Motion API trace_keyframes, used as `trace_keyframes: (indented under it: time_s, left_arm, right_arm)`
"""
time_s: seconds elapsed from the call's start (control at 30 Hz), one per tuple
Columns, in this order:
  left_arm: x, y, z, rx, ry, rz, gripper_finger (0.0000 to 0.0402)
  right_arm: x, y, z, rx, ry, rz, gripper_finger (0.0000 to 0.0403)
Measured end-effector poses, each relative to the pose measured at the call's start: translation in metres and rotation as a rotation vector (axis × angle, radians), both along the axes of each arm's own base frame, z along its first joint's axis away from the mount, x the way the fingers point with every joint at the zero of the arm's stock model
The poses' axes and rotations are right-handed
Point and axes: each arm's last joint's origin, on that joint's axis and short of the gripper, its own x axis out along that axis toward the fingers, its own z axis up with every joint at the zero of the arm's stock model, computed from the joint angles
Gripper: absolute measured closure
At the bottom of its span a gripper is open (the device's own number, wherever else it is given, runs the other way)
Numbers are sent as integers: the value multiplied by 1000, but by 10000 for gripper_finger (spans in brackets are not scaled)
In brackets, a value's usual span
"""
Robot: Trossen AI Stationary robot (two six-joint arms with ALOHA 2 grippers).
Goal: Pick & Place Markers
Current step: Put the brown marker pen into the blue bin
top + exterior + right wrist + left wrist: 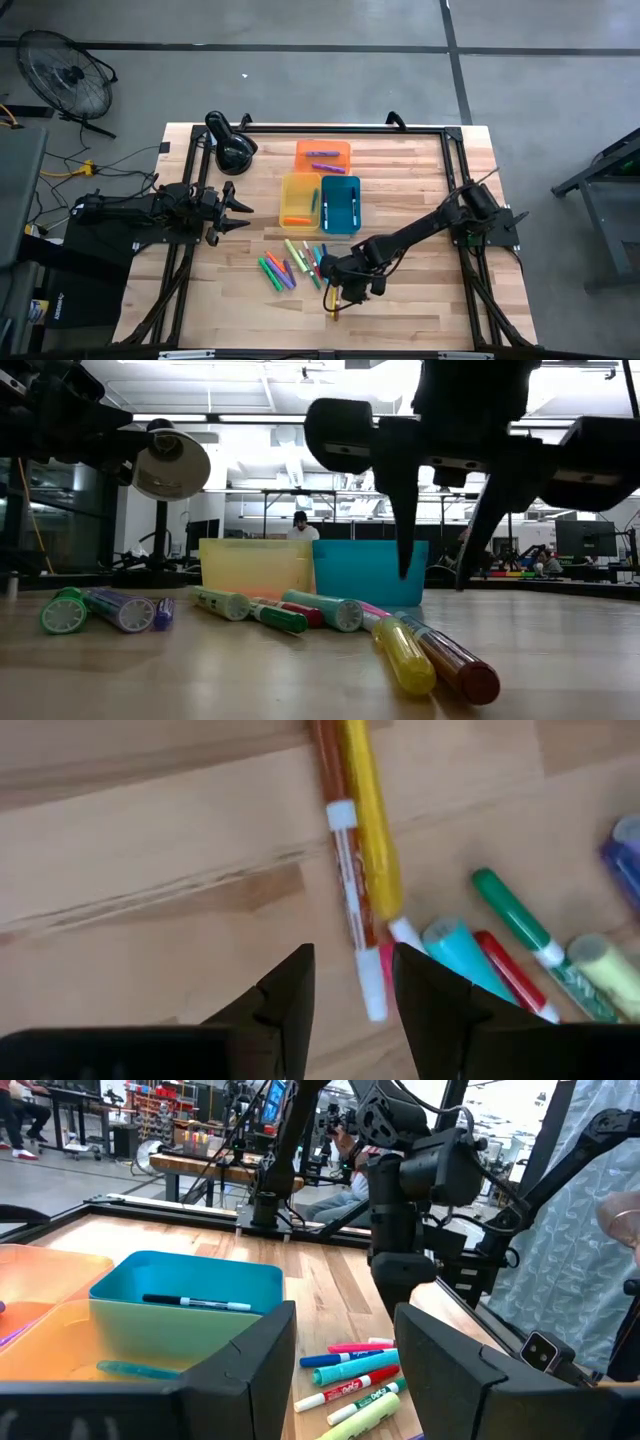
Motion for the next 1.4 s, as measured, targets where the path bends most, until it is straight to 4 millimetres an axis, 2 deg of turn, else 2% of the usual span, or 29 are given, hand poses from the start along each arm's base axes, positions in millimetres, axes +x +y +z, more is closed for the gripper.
trace_keyframes:
  time_s: [0.27, 0.77, 0.9, 1.03, 1.4]
  left_arm:
    - [0, 0, 0, 0, 0, 0, 232]
    - [0, 0, 0, 0, 0, 0, 232]
    - [0, 0, 0, 0, 0, 0, 232]
    - [0, 0, 0, 0, 1, 0, 232]
    - [0, 0, 0, 0, 0, 0, 232]
  right_arm:
    - [3, 1, -11, -21, 1, 50, 279]
    - [4, 2, -11, -26, -18, 74, 279]
    - [6, 4, -22, -32, -4, 72, 279]
    - [7, 6, -25, -30, -7, 72, 279]
    - [2, 3, -27, -3, 102, -114, 279]
